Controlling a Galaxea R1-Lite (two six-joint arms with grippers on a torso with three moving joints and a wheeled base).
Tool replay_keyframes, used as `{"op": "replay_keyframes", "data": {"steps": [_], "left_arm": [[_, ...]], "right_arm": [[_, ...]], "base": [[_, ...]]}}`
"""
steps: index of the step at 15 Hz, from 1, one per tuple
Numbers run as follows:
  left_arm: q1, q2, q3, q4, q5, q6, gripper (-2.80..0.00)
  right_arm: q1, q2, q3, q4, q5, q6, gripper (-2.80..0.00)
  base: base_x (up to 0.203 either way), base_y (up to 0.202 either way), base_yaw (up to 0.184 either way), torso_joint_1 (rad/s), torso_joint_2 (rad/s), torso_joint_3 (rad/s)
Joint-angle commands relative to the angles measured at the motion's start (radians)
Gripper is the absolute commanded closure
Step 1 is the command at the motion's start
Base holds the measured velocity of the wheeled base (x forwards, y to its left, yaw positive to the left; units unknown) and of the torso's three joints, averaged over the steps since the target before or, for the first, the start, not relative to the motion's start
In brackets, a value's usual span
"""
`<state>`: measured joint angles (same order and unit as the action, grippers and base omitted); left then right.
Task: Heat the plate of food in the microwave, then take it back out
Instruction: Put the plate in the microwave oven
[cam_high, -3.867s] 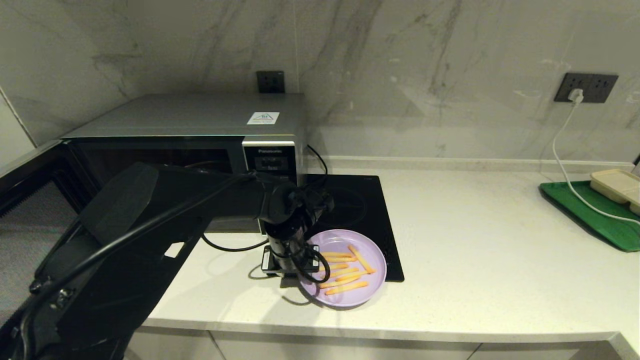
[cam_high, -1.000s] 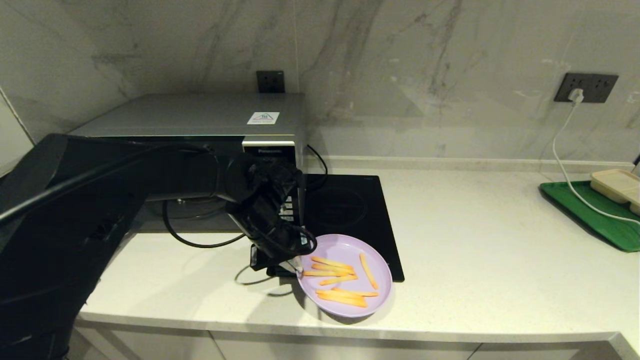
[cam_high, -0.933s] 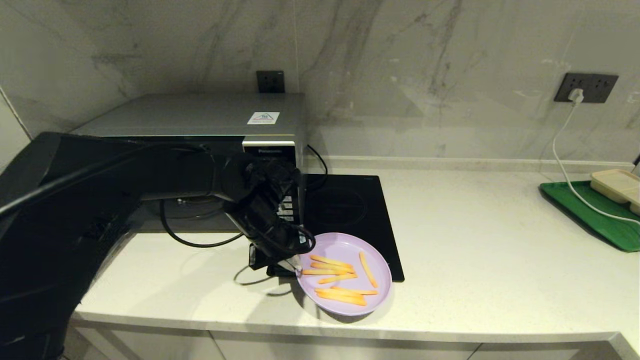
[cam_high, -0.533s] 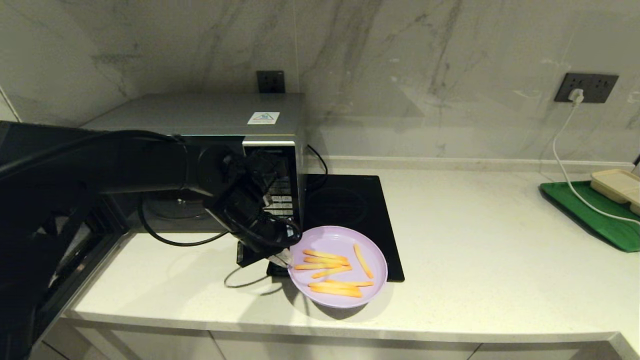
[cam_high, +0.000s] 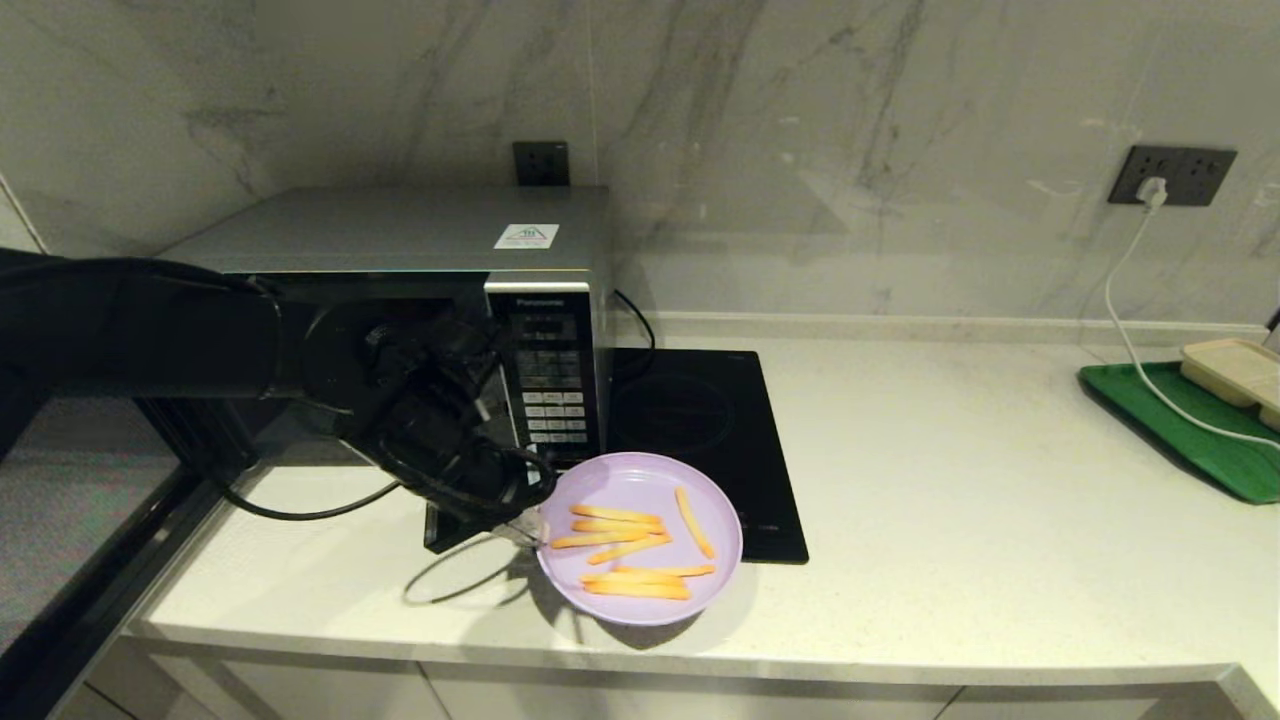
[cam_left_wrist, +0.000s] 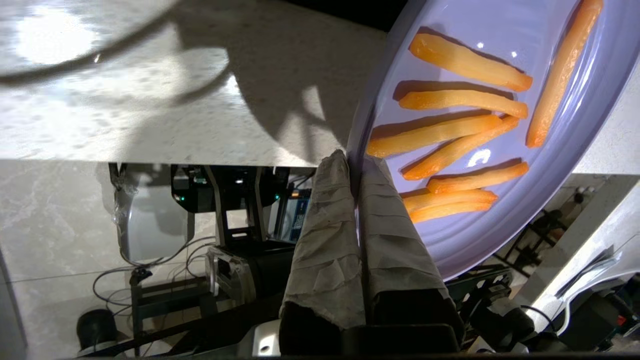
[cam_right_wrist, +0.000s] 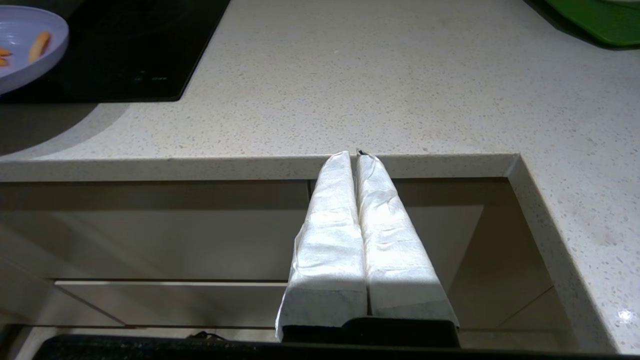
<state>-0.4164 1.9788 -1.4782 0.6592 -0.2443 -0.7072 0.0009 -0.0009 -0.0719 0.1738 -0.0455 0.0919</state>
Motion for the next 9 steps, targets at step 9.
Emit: {"op": "replay_keyframes", "data": {"steps": [9], "left_arm": [[0.239,-0.233,0.262,-0.054,-0.104,0.092,0.0]], "right_arm": [[-0.001,0.001,0.0,0.001,0.0,0.0,0.0]], "base": [[0.0,0.0,0.0,0.0,0.0,0.0]]}}
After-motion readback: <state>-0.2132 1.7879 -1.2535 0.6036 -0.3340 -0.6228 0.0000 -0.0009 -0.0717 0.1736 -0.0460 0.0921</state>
